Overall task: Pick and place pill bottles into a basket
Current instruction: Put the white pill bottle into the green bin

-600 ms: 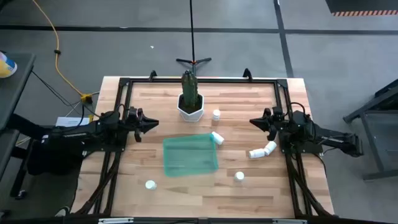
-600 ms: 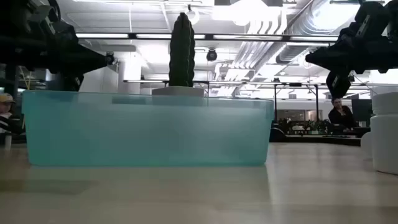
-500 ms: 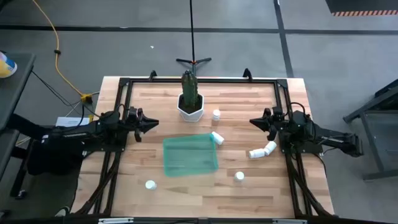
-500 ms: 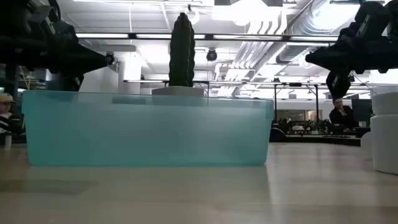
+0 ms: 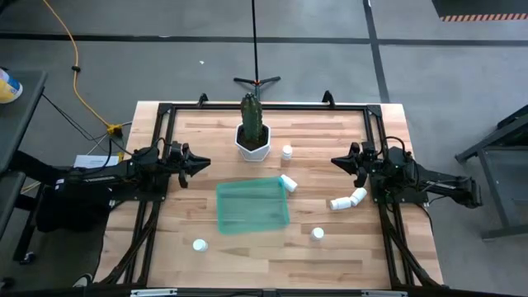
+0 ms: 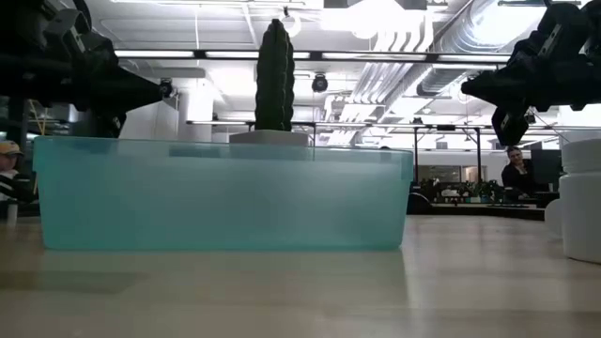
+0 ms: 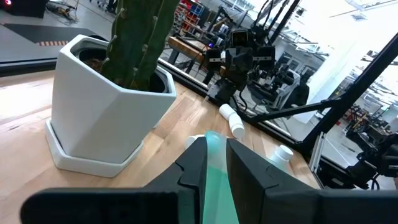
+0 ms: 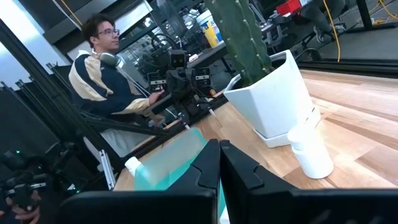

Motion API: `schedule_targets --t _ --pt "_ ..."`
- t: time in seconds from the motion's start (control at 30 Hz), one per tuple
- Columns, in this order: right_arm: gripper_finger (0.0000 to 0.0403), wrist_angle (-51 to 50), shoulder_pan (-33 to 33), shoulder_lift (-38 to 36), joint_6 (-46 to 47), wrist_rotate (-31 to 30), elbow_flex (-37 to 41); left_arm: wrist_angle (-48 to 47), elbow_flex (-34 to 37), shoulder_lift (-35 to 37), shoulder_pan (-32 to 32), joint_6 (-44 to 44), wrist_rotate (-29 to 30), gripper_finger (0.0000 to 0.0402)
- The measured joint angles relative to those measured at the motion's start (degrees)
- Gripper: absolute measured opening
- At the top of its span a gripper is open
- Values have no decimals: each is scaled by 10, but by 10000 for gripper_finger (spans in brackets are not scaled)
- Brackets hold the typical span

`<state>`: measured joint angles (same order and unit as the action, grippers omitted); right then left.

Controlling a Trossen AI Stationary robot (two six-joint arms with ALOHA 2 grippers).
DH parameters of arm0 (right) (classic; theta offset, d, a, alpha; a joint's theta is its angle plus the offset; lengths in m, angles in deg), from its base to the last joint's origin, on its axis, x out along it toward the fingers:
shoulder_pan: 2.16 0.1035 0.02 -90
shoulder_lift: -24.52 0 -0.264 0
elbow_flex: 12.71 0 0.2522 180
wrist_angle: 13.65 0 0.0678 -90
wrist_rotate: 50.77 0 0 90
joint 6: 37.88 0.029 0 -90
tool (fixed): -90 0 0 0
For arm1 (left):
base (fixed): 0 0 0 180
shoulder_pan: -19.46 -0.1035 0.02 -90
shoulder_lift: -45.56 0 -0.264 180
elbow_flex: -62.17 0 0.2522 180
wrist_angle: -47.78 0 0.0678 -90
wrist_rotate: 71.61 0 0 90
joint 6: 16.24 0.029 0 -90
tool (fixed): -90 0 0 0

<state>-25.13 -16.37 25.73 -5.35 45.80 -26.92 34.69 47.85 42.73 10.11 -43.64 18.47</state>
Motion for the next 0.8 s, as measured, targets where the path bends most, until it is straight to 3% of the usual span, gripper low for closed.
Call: schedule_targets --t 0.23,0.4,0.63,0.8 --pt "0 3 0 0 -13 2 0 23 -2 0 0 4 0 97" --pt "0 -7 0 0 -46 0 -24 20 -45 0 0 72 6 97" --pt "0 -66 0 12 -86 -48 -84 -49 -105 0 0 126 38 97" --pt "0 -116 0 51 -86 -47 -136 -84 -126 -1 0 126 39 97"
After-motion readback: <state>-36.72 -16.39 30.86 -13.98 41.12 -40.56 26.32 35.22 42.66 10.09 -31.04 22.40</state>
